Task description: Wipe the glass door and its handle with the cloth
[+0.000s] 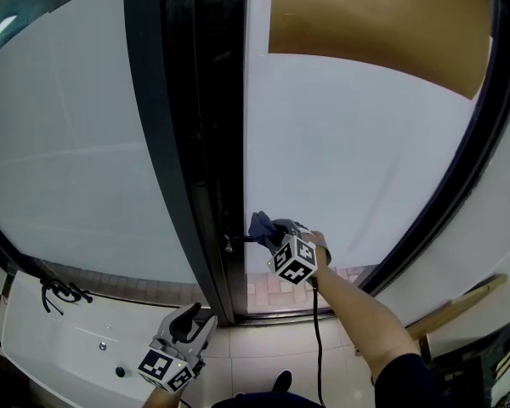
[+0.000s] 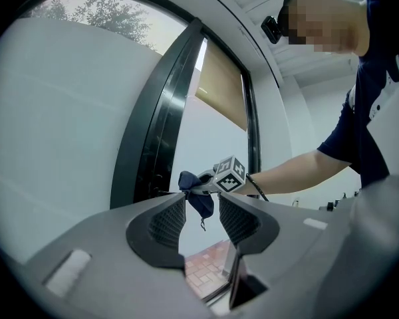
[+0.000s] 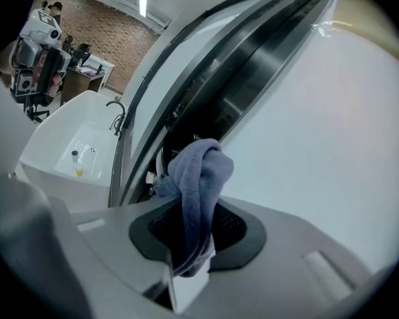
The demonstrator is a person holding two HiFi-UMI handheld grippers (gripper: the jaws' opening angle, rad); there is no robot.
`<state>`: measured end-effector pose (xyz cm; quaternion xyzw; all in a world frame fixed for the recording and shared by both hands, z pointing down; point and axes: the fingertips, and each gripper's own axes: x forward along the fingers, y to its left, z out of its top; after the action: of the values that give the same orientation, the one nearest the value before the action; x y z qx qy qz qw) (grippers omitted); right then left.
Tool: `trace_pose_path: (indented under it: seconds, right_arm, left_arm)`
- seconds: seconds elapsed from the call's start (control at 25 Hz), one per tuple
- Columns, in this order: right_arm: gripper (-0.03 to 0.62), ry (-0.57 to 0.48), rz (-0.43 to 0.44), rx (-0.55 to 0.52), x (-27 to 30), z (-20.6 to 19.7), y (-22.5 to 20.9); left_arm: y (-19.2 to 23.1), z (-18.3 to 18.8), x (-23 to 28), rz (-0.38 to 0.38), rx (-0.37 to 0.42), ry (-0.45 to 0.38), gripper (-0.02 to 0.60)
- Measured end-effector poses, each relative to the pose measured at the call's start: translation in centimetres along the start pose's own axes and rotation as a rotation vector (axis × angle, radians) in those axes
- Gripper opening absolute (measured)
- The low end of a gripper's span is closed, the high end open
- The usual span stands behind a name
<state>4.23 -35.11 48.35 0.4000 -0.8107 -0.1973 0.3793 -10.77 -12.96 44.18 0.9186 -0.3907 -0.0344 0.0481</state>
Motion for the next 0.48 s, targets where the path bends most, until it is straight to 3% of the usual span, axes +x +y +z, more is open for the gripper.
trace_pose_path:
  seconds: [0.2, 0.48]
  right_arm:
    - [0.084, -0.057, -0.023, 0.059, -1.0, 0.9, -0.3]
    - [0.084, -0.196, 0.034, -0.061, -0.5, 7.6, 4.9]
  left_arm:
    - [0.1, 0.1, -0.4, 0.011, -0.001, 0.004, 0.155]
    - [0.5, -0.3, -1.2, 0.03, -0.003, 0.0, 0.155]
